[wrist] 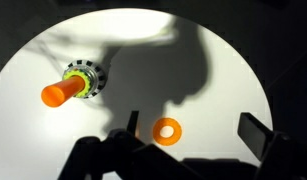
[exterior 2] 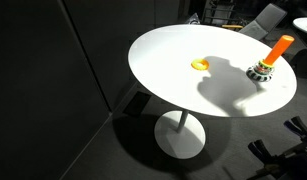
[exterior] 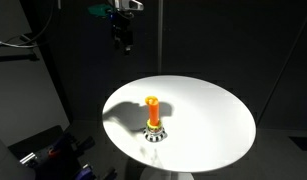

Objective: Put the round, orange item on the block

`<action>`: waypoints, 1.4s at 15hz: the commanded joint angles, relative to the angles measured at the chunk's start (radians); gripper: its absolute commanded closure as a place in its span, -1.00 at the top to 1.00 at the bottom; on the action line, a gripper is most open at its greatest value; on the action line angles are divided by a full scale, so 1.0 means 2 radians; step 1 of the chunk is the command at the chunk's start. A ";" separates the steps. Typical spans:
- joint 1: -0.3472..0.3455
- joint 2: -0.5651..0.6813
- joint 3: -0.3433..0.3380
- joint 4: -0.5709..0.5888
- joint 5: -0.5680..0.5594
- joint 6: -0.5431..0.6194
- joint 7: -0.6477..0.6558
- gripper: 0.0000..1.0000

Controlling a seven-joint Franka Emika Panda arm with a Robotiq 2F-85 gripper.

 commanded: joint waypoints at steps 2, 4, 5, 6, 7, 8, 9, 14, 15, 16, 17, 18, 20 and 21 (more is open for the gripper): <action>0.002 0.069 0.007 0.065 -0.004 -0.001 0.044 1.00; 0.004 0.098 0.008 0.085 -0.008 0.005 0.057 1.00; 0.005 0.111 0.008 0.093 -0.011 0.009 0.063 1.00; 0.007 0.125 0.008 0.101 -0.016 0.017 0.068 1.00; 0.008 0.138 0.007 0.108 -0.020 0.020 0.072 1.00; 0.010 0.151 0.006 0.115 -0.024 0.025 0.078 1.00; 0.012 0.161 0.005 0.116 -0.030 0.037 0.084 1.00; 0.026 0.205 -0.002 0.108 -0.069 0.117 0.124 1.00; 0.027 0.213 -0.004 0.109 -0.071 0.127 0.132 1.00; 0.029 0.220 -0.006 0.110 -0.072 0.134 0.138 1.00; 0.030 0.226 -0.008 0.111 -0.070 0.139 0.143 1.00; 0.032 0.231 -0.010 0.113 -0.069 0.141 0.148 1.00; 0.029 0.224 -0.008 0.098 -0.060 0.141 0.129 1.00; 0.029 0.225 -0.008 0.097 -0.060 0.141 0.129 1.00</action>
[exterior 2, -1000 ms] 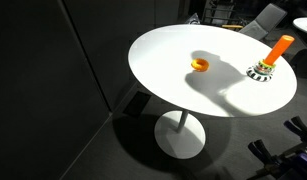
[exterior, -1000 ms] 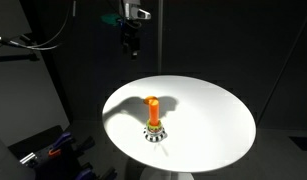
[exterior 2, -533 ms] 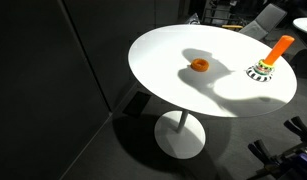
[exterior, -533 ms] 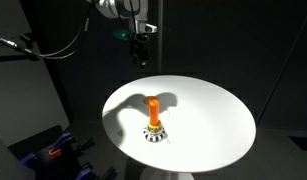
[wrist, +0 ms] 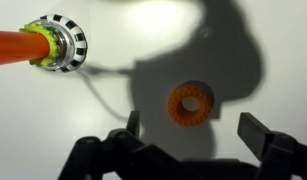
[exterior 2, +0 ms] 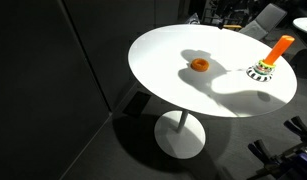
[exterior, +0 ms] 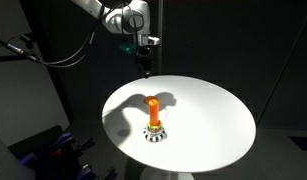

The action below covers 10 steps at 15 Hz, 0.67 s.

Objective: Put the round, orange item on the block

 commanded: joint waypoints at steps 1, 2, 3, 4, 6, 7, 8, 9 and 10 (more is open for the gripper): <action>0.005 0.000 -0.005 0.001 0.002 -0.001 -0.001 1.00; 0.005 0.000 -0.005 0.001 0.002 -0.001 -0.001 1.00; 0.005 0.000 -0.005 0.001 0.002 -0.001 -0.001 1.00; 0.005 0.000 -0.005 0.001 0.002 -0.001 -0.001 1.00; 0.005 0.000 -0.005 0.001 0.002 -0.001 -0.001 1.00; 0.005 0.000 -0.005 0.001 0.002 -0.001 -0.001 1.00; 0.006 0.008 -0.007 0.005 -0.001 0.007 0.008 1.00; 0.006 0.014 -0.008 0.009 -0.001 0.010 0.010 1.00; 0.006 0.025 -0.010 0.014 -0.001 0.021 0.015 1.00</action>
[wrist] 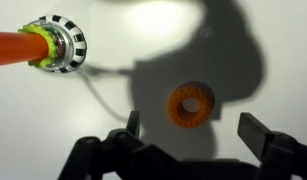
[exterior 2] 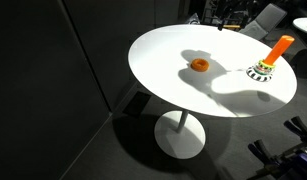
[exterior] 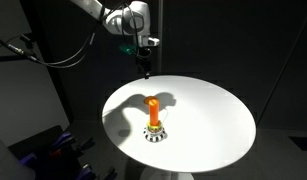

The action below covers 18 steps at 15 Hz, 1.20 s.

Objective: Put the round, orange item on the block

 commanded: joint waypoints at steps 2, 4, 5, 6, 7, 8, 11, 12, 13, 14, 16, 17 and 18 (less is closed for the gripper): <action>0.006 0.040 -0.013 0.021 -0.001 0.036 0.019 1.00; 0.006 0.060 -0.018 0.029 0.001 0.056 0.021 1.00; 0.006 0.070 -0.019 0.033 0.003 0.063 0.020 1.00; 0.006 0.080 -0.021 0.036 0.004 0.069 0.019 1.00; 0.006 0.090 -0.023 0.040 0.004 0.075 0.018 1.00; 0.006 0.099 -0.024 0.043 0.005 0.082 0.016 1.00; 0.008 0.123 -0.026 0.050 0.006 0.106 0.013 1.00; 0.009 0.132 -0.027 0.052 0.006 0.117 0.012 1.00; 0.011 0.140 -0.028 0.054 0.004 0.130 0.013 1.00; 0.012 0.148 -0.029 0.057 0.005 0.137 0.013 1.00; 0.016 0.164 -0.033 0.064 0.005 0.148 0.014 1.00; 0.018 0.172 -0.034 0.068 0.005 0.154 0.014 1.00; 0.019 0.180 -0.036 0.073 0.005 0.154 0.013 1.00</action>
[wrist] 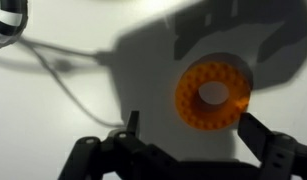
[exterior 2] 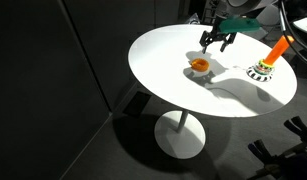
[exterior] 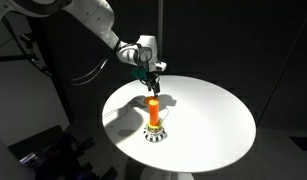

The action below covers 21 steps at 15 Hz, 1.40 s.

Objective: Put the round, orange item on the block

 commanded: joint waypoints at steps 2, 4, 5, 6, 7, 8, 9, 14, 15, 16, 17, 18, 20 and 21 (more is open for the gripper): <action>0.011 0.042 -0.014 0.038 0.005 0.005 0.002 1.00; 0.013 0.055 -0.019 0.048 0.004 0.006 0.003 1.00; 0.014 0.061 -0.021 0.052 0.003 0.006 0.003 1.00; 0.014 0.065 -0.023 0.055 0.003 0.005 0.003 1.00; 0.014 0.069 -0.024 0.058 0.004 0.005 0.003 1.00; 0.013 0.073 -0.025 0.061 0.004 0.005 0.002 1.00; 0.013 0.077 -0.025 0.065 0.005 0.003 0.002 1.00; 0.009 0.087 -0.023 0.068 0.011 -0.007 -0.003 1.00; 0.009 0.086 -0.022 0.067 0.012 -0.010 -0.005 1.00; 0.009 0.086 -0.022 0.065 0.013 -0.013 -0.005 1.00; 0.009 0.084 -0.022 0.063 0.013 -0.017 -0.005 1.00; 0.009 0.082 -0.021 0.062 0.014 -0.024 -0.006 1.00; 0.009 0.078 -0.021 0.060 0.014 -0.043 -0.004 1.00; 0.009 0.075 -0.022 0.059 0.014 -0.053 -0.003 1.00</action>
